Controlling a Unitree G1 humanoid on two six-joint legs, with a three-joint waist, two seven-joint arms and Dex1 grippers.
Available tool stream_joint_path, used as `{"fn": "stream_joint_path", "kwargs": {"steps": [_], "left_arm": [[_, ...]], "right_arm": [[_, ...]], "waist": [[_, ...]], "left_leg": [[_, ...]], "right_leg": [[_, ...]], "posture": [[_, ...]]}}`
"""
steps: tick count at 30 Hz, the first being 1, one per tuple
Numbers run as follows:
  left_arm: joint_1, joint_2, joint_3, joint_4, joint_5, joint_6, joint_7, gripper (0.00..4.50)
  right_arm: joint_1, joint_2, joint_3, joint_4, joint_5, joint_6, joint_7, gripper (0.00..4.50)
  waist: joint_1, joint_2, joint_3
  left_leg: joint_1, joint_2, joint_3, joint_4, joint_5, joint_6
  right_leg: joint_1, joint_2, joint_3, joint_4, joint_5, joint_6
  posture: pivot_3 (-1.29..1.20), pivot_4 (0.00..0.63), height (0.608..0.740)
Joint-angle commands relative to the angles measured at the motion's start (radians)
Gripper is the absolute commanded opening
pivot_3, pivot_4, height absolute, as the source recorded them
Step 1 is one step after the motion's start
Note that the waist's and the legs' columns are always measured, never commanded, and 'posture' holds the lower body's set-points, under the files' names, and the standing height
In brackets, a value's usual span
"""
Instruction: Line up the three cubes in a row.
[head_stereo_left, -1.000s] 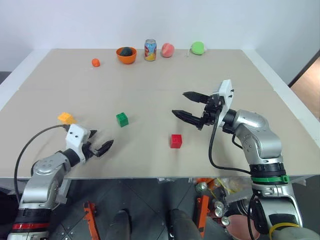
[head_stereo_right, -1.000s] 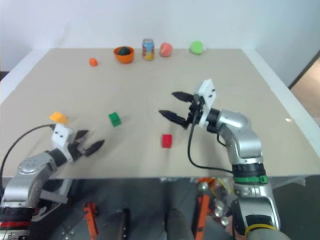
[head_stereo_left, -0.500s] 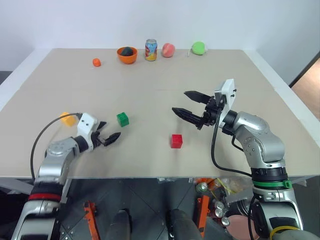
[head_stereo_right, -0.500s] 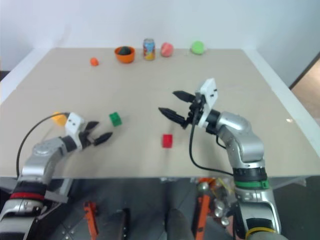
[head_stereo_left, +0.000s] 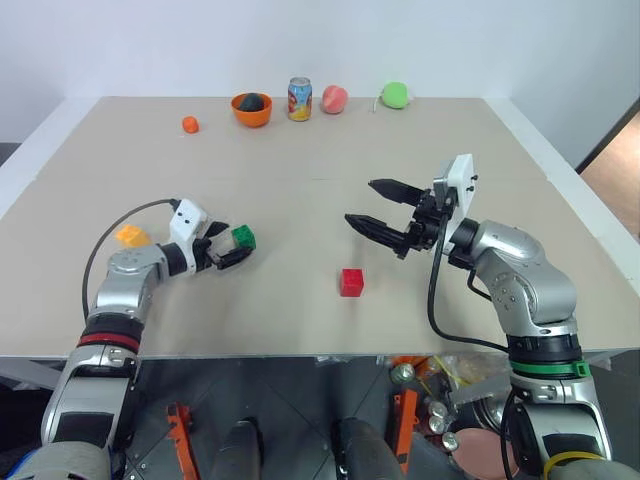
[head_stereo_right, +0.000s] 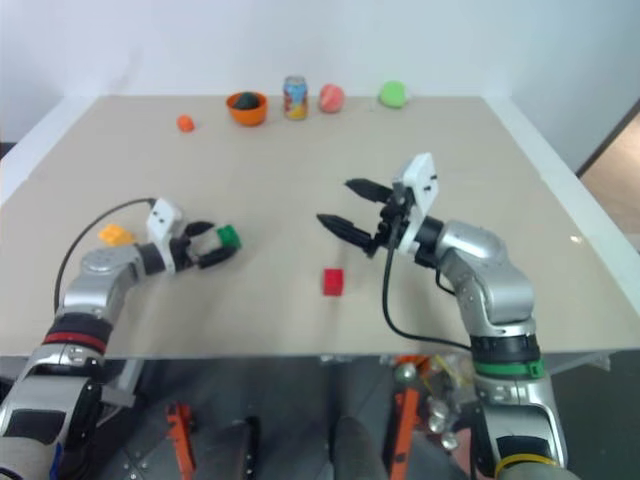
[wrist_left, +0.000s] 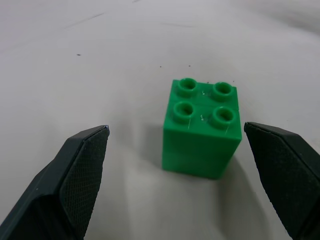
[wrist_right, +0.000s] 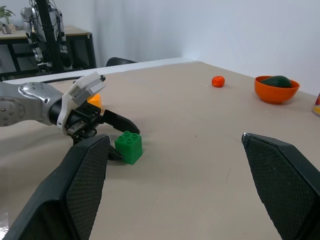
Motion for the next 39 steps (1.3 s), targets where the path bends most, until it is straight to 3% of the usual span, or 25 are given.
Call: {"fn": "stream_joint_path", "kwargs": {"steps": [1,3,5,13,20,27,32,39], "left_arm": [[-0.035,0.001,0.005,0.037,0.009,-0.031,-0.012,4.5],[-0.04,-0.002,0.005,0.051,0.012,-0.032,-0.018,4.5],[-0.04,-0.002,0.006,0.062,0.014,-0.037,-0.02,3.98],[-0.052,-0.01,0.003,0.098,0.023,-0.064,-0.006,1.31],[-0.024,-0.005,-0.033,0.024,0.047,-0.12,-0.069,1.3],[0.025,-0.005,-0.097,-0.165,-0.007,-0.238,-0.329,1.3],[0.02,-0.006,-0.132,-0.144,-0.027,-0.255,-0.476,1.3],[-0.025,-0.054,-0.152,-0.063,-0.01,-0.281,-0.526,1.3]], "right_arm": [[-0.027,-0.014,-0.031,-0.037,0.018,-0.012,0.001,4.36],[-0.028,-0.017,-0.031,-0.035,0.017,-0.013,0.0,4.36],[-0.029,-0.019,-0.032,-0.031,0.016,-0.015,-0.001,4.4],[-0.039,-0.024,-0.032,-0.009,0.012,-0.024,0.004,4.4],[-0.032,-0.045,-0.034,-0.011,0.024,-0.014,0.026,4.4],[0.053,-0.135,-0.053,-0.059,0.095,0.03,0.143,4.4],[0.102,-0.158,-0.072,-0.086,0.134,0.06,0.153,4.4],[0.233,-0.218,-0.112,-0.148,0.185,0.111,0.191,4.4]], "waist": [[-0.001,0.0,0.0],[-0.001,0.0,0.0],[-0.001,0.0,0.0],[-0.001,0.0,0.0],[0.0,0.0,0.0],[0.001,0.0,0.0],[-0.002,0.0,0.0],[0.0,0.0,0.0]], "left_leg": [[0.0,0.0,0.0,0.0,0.0,0.0],[0.0,0.0,0.0,0.0,0.0,0.0],[0.0,0.0,0.0,0.0,0.0,0.0],[0.0,0.0,0.0,0.0,0.0,0.0],[0.0,0.0,0.0,0.0,0.0,0.0],[-0.002,0.0,0.0,0.0,0.0,0.0],[0.0,0.0,0.0,0.0,0.0,0.0],[-0.002,0.0,0.0,0.003,0.0,0.0]], "right_leg": [[0.0,0.0,0.0,0.0,0.0,0.0],[0.0,0.0,0.0,0.0,0.0,0.0],[0.0,0.0,0.0,0.0,0.0,0.0],[0.0,0.0,0.0,0.0,0.0,0.0],[0.0,0.0,0.0,0.0,0.0,0.0],[0.0,0.0,0.0,0.0,-0.001,0.001],[0.0,0.0,0.0,0.0,0.0,0.0],[0.0,0.0,0.0,0.0,0.0,0.0]], "posture": [[0.0,0.15,0.74],[0.0,0.15,0.74],[0.0,0.15,0.74],[0.0,0.15,0.74],[0.0,0.15,0.74],[0.0,0.15,0.74],[0.0,0.15,0.74],[0.0,0.15,0.74]]}}
